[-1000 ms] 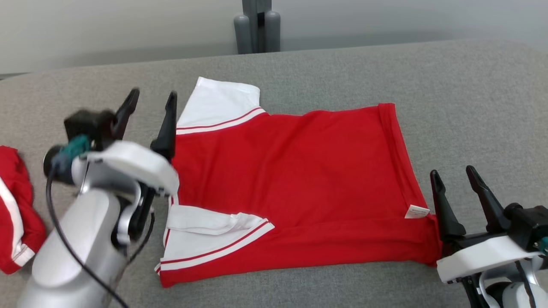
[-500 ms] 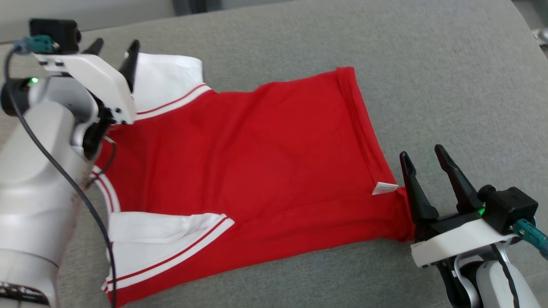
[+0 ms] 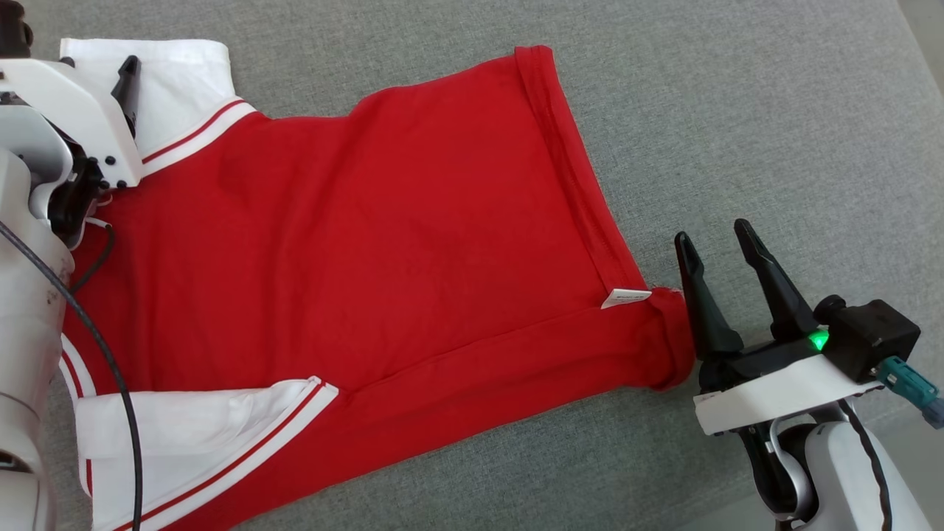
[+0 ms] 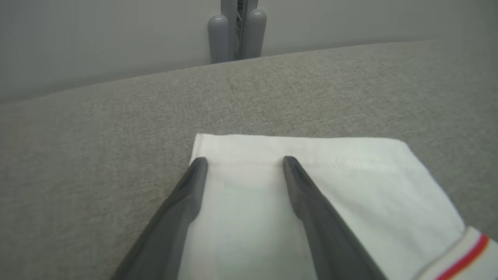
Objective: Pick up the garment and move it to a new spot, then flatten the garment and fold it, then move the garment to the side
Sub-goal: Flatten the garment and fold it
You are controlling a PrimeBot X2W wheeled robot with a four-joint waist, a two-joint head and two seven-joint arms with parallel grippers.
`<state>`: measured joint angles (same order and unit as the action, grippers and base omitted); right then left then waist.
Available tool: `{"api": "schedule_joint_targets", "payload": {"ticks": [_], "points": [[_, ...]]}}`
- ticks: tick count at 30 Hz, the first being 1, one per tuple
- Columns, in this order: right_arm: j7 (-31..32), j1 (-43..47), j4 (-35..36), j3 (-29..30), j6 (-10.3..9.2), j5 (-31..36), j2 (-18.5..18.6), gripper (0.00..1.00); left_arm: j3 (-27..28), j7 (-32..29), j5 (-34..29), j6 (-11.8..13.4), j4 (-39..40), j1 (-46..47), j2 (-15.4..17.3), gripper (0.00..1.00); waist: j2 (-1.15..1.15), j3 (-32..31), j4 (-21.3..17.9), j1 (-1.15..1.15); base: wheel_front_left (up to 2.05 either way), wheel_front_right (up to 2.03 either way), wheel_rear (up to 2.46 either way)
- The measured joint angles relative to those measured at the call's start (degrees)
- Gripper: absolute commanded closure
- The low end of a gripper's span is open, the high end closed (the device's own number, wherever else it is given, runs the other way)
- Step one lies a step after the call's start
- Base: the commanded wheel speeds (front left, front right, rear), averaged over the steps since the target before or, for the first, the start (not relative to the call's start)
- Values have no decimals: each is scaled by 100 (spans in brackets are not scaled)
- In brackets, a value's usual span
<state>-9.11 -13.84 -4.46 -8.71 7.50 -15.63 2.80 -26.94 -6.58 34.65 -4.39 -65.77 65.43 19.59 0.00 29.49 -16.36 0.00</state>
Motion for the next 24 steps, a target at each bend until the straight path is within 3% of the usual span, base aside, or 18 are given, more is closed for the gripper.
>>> {"api": "schedule_joint_targets", "payload": {"ticks": [2, 4, 5, 7, 14, 24], "points": [[0, -9, -24, 42, 0, 3, 2, 0, -2, -18, 14, 2, -126, 82, -32, 0, 0, 18, 16, 0, 0, 0, 0], [-9, -122, -23, 52, 0, 22, 2, 0, -27, 76, -1, 33, -197, 95, -64, 11, 0, 18, 59, 0, 0, 0, 0], [-8, -194, -23, 47, 0, 19, 1, 0, -34, 77, 0, 21, -235, 102, -78, 29, 0, 12, 79, 0, 0, 0, 0], [-5, -320, -41, 27, 0, 12, 16, 0, -32, 130, 16, 16, -325, 114, -85, 100, 0, -8, 108, 0, 0, 0, 0], [67, -1352, -441, -160, 0, -269, 321, 0, -144, 497, -48, 10, -437, 181, -202, 100, 0, 6, 229, 0, 0, 0, 0], [688, -3037, -2218, -1314, -1, -1106, 897, 0, -320, 1157, -153, 38, -480, 362, -628, 100, 0, 55, 712, 0, 0, 0, 0]]}}
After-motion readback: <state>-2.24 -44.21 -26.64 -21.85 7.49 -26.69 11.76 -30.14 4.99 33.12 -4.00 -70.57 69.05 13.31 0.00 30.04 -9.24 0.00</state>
